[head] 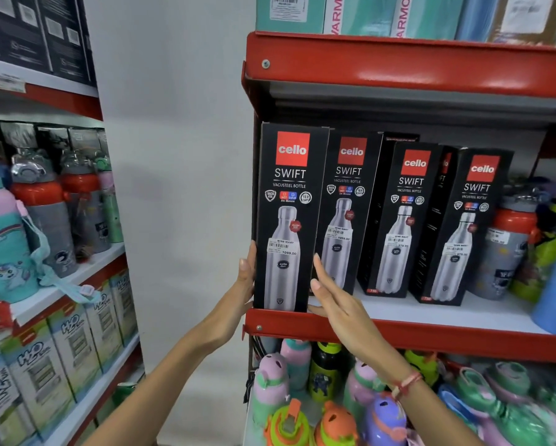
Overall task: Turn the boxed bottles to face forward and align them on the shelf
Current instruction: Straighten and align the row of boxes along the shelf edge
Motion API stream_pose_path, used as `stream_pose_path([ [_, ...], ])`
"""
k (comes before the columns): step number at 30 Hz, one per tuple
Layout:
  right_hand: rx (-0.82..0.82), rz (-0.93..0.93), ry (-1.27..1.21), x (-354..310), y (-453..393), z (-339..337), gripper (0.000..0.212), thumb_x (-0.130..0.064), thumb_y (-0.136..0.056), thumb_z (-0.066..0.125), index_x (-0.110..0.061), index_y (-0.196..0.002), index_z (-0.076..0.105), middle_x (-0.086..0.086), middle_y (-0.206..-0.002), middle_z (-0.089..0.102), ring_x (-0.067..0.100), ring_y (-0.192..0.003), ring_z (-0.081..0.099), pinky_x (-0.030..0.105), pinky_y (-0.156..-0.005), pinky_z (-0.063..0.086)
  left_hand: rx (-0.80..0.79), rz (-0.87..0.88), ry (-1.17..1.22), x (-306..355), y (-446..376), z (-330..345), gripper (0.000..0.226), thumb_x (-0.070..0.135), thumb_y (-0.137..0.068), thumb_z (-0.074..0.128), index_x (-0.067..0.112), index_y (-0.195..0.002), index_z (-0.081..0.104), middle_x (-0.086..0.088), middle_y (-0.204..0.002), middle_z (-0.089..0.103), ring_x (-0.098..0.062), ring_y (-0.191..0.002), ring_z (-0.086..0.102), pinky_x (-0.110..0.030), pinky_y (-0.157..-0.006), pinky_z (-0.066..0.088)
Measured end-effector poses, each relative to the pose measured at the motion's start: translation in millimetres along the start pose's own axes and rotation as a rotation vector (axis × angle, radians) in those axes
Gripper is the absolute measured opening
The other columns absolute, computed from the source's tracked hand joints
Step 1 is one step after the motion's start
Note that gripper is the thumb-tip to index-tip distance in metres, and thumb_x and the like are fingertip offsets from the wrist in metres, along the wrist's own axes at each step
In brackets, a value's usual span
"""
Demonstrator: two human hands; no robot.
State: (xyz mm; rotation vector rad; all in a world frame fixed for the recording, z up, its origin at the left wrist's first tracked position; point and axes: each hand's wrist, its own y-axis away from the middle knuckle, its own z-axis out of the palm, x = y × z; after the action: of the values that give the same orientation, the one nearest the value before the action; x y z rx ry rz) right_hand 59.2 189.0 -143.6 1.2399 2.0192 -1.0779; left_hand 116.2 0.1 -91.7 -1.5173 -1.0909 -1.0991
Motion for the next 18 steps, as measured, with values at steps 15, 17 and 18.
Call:
stream_pose_path([
  [15,0.228,0.168,-0.271,33,-25,-56,0.061,-0.056,-0.095,0.033,-0.028,-0.150,0.027,-0.007,-0.154,0.031,0.012,-0.140,0.028,0.023,-0.104,0.020,0.219,0.238,-0.158,-16,-66,116,0.081,0.074,-0.084,0.013,0.029,-0.150,0.005,0.013,-0.160,0.008,0.003,-0.144,0.005,-0.019,-0.114,0.004],
  [17,0.165,0.216,-0.302,35,-30,-55,0.066,-0.062,-0.093,0.029,-0.032,-0.151,0.019,-0.011,-0.157,0.023,0.012,-0.143,0.020,0.025,-0.106,0.013,0.246,0.103,-0.098,-18,-78,125,0.091,0.077,-0.078,0.009,0.024,-0.150,-0.008,0.006,-0.161,-0.004,-0.005,-0.145,-0.001,-0.025,-0.112,0.000],
  [18,0.134,0.231,-0.307,35,-32,-56,0.068,-0.065,-0.092,0.027,-0.034,-0.152,0.015,-0.013,-0.158,0.019,0.011,-0.143,0.017,0.026,-0.106,0.011,0.274,0.052,-0.074,-18,-82,128,0.092,0.077,-0.077,0.008,0.023,-0.150,-0.008,0.003,-0.161,-0.002,-0.009,-0.146,0.001,-0.026,-0.112,0.002],
])
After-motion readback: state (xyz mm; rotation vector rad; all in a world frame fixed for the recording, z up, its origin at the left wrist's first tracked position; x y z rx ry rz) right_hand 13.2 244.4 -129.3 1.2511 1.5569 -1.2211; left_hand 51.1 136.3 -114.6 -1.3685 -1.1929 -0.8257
